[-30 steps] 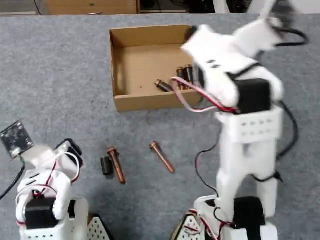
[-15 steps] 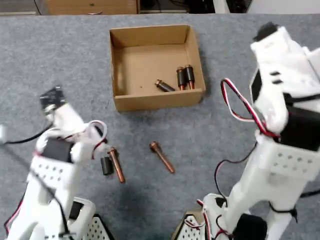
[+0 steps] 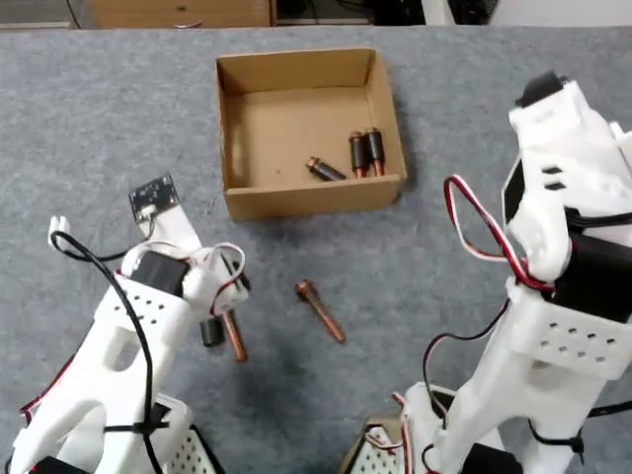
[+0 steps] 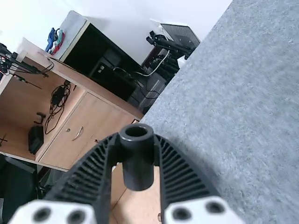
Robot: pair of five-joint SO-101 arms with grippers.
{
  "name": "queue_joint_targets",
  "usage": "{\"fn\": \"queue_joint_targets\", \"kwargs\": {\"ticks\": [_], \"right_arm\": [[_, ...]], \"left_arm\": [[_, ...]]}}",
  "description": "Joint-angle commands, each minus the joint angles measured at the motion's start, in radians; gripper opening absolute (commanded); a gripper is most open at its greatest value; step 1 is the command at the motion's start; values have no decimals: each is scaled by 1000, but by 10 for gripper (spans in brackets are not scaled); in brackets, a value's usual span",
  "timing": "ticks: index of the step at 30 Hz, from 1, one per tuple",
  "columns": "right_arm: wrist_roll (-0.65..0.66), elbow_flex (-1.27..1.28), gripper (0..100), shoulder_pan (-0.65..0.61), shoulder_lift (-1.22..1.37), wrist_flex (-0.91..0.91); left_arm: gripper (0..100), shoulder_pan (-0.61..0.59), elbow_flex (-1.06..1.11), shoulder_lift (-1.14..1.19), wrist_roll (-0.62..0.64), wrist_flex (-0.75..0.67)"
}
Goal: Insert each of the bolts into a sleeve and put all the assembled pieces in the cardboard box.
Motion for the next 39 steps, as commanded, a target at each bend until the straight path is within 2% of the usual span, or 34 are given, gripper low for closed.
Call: {"fn": "queue_joint_targets", "kwargs": {"ticks": [1,12,26,33,39], "right_arm": [[12,22,2,16,-33,-77],[12,74,2,15,-27,-147],[6,76,2,15,-25,-147],[5,90,2,15,-27,-147],[3,151,2,15,-31,-147]], "left_arm": [[185,11,52,1,3,-72],[185,12,203,1,3,-259],[184,11,247,2,2,-327],[184,12,311,2,3,-436],[184,12,318,4,8,-440]]}}
